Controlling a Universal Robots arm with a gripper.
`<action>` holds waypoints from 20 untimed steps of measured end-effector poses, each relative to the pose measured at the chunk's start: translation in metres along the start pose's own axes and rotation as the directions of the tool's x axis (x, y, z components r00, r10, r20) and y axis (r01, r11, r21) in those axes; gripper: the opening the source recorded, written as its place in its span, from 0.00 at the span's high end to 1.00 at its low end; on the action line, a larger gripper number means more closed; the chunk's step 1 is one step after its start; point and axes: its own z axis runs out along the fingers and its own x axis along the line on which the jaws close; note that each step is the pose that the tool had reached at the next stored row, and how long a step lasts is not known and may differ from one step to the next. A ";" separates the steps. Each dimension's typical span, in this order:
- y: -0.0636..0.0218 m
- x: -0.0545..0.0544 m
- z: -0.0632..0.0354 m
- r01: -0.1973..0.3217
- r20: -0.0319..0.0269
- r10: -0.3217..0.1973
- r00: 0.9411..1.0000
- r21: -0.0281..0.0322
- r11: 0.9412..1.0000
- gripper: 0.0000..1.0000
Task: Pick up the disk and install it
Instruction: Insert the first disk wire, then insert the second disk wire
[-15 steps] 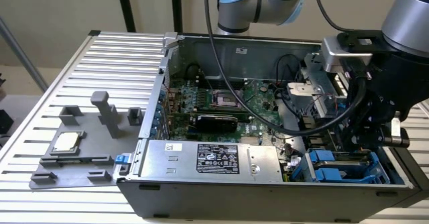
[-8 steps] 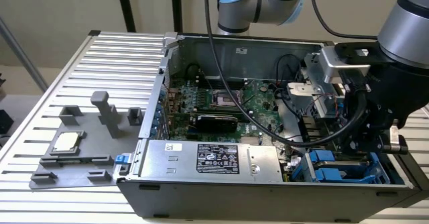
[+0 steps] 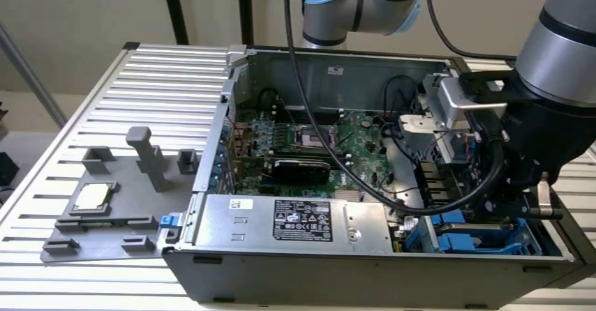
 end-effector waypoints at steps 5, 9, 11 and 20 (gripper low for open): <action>0.0016 -0.002 0.0008 0.004 0.001 -0.004 1.000 0.003 1.000 0.84; 0.0022 -0.004 0.0007 0.004 0.001 -0.004 1.000 0.003 1.000 0.84; 0.0022 -0.005 0.0006 0.005 0.001 -0.005 1.000 0.003 1.000 0.84; 0.0022 -0.004 0.0006 0.010 0.002 -0.010 1.000 0.003 1.000 0.84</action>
